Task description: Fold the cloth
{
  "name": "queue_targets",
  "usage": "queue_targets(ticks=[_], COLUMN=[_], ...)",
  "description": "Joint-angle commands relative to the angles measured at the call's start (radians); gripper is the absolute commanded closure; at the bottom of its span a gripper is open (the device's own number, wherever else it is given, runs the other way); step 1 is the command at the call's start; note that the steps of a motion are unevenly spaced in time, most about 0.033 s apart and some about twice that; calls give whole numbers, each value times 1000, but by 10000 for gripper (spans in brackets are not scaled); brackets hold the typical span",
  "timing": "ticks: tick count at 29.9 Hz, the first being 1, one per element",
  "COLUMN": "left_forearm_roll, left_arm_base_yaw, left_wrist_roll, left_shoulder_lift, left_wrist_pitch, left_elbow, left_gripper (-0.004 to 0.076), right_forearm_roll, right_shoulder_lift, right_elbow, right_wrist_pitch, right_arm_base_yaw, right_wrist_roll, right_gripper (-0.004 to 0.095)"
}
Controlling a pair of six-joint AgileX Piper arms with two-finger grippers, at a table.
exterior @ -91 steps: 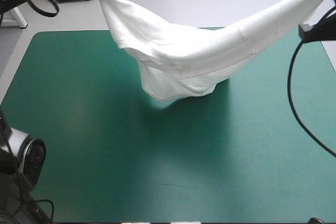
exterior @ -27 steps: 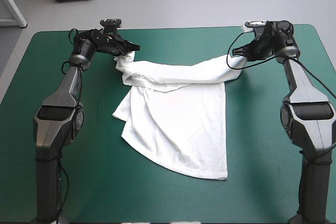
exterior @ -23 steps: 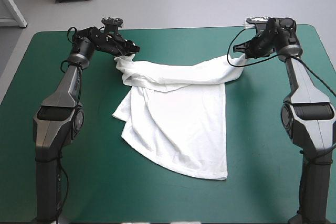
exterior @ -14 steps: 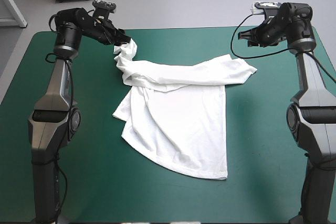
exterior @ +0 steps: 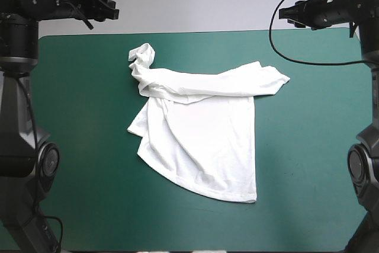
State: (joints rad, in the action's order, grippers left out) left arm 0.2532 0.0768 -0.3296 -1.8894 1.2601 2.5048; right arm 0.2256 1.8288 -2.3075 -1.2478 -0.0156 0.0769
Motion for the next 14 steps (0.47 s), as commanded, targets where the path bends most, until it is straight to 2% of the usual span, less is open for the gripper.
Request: queue_targets(ticks=[1,7,14], left_forearm_roll=[-3,-60,-108], left_arm_base_yaw=[0,2,41], left_wrist_roll=[14,21,36], left_shoulder_lift=[144,315,420], left_wrist_pitch=[28,25,26], left_elbow=[-139,-513,-758], left_gripper=[328,355,356], right_forearm_roll=[34,21,-138], right_shoulder_lift=[-145,-298,-465], right_elbow=[87,333,640], right_wrist_pitch=[-2,-2,-2], right_arm_base_yaw=[-12,-50,-184], right_wrist_roll=[7,8,1], right_gripper=[494,494,508])
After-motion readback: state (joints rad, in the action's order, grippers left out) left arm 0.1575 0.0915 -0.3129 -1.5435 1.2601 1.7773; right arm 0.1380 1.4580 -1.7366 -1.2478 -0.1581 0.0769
